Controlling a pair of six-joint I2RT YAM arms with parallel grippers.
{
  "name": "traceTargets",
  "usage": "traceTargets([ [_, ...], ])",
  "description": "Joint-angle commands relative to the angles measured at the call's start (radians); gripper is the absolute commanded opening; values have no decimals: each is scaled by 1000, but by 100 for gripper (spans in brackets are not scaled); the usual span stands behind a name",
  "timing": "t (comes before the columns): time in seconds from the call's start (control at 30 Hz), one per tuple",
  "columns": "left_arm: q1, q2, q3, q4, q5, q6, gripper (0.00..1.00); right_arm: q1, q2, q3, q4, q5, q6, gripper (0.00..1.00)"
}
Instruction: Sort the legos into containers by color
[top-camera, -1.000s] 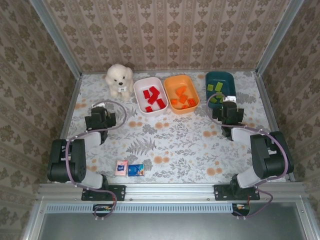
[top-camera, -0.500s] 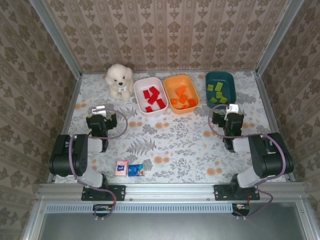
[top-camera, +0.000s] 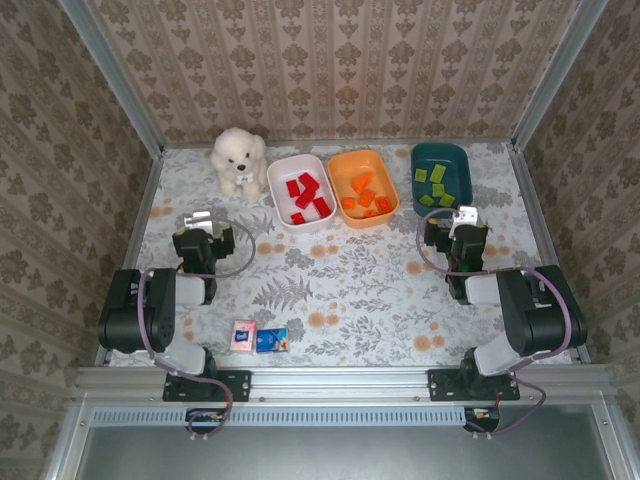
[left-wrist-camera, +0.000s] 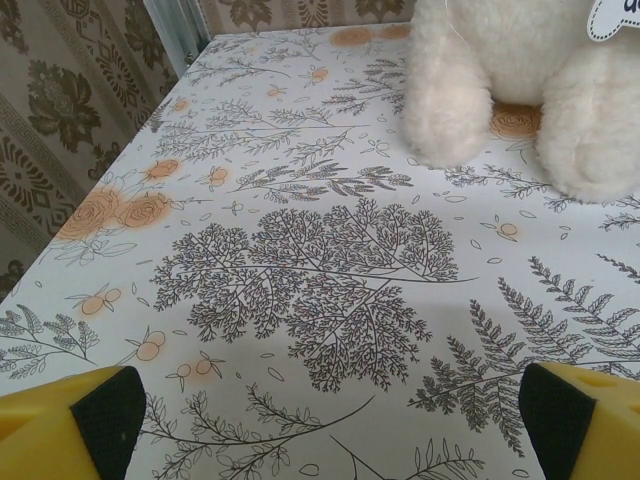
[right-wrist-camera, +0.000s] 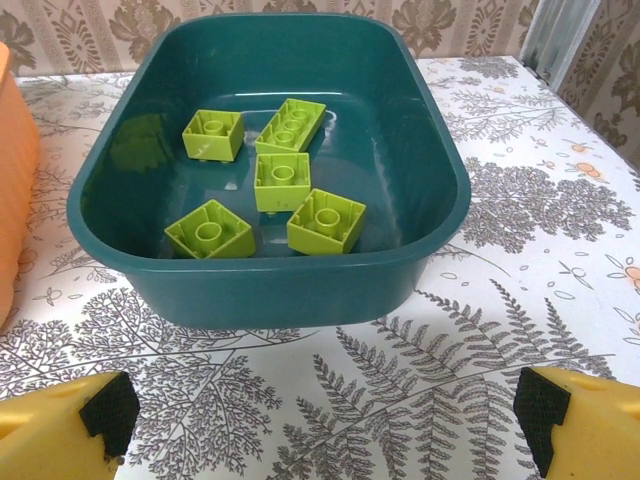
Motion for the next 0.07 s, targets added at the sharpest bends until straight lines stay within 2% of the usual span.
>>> traceTargets([
  [0.0, 6, -7, 14, 27, 9, 17, 100, -1, 5, 16, 16, -39, -3, 100],
  [0.03, 6, -7, 14, 27, 10, 18, 100, -1, 4, 13, 20, -40, -3, 100],
])
